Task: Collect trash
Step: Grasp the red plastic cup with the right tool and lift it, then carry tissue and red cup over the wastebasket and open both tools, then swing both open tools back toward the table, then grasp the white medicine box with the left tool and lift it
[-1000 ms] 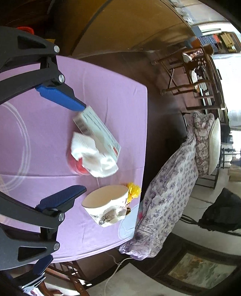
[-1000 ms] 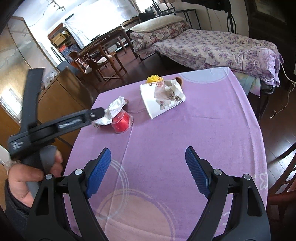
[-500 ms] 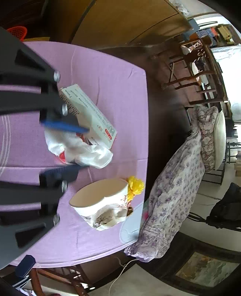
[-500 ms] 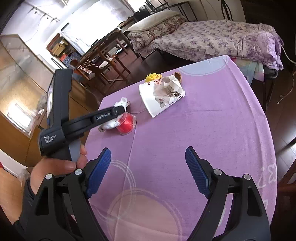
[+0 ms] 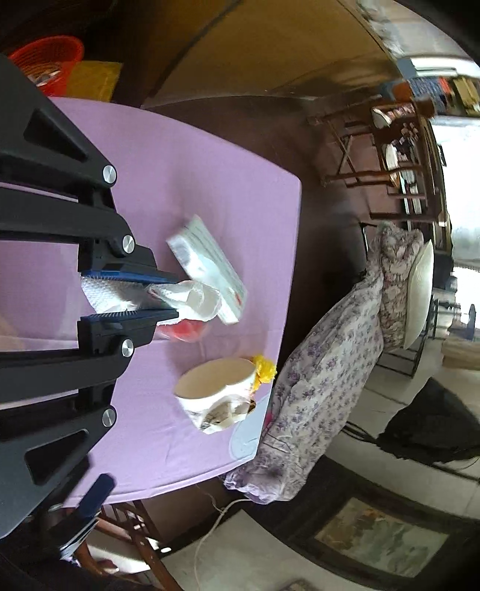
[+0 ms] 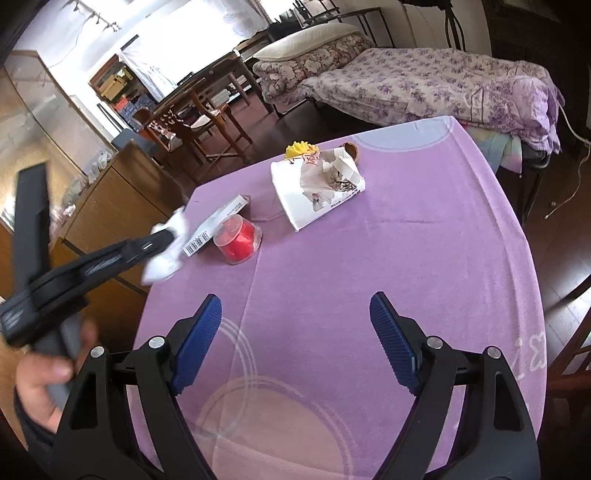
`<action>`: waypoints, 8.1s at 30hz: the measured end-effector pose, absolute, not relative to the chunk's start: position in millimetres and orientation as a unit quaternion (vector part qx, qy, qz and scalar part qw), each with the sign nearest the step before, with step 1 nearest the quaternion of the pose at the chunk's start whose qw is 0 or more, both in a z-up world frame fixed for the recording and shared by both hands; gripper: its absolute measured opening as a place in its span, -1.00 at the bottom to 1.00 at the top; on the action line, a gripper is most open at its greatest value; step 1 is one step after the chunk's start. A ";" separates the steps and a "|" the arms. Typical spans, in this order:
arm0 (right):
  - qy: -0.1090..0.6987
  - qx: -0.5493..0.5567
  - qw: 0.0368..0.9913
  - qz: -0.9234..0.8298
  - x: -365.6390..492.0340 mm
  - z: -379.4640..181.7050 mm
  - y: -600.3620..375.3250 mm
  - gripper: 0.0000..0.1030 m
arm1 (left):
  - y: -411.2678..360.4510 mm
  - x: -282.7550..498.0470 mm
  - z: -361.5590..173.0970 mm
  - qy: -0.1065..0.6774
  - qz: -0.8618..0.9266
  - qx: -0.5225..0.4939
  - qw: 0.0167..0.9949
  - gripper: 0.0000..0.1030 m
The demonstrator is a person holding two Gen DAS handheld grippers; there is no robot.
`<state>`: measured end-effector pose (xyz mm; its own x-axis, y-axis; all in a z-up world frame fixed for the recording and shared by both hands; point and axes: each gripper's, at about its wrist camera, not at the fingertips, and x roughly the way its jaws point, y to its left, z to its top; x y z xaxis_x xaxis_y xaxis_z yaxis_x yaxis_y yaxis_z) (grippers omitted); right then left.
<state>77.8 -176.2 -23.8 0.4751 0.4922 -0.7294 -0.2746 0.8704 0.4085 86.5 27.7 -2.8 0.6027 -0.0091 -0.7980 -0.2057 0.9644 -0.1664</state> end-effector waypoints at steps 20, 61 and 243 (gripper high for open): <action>0.453 -0.025 0.851 0.265 90.9 -28.7 -69.0 0.55 | 97.9 43.6 -19.8 0.448 0.069 -0.200 0.868 -0.73; 0.453 -0.057 0.857 0.240 51.7 -15.8 -64.3 -0.01 | 92.8 34.3 -21.3 0.456 0.076 -0.200 0.864 -0.73; 0.430 0.061 0.883 0.179 136.7 -16.3 -185.2 0.73 | 39.8 99.3 -27.7 0.469 0.042 -0.103 0.876 -0.22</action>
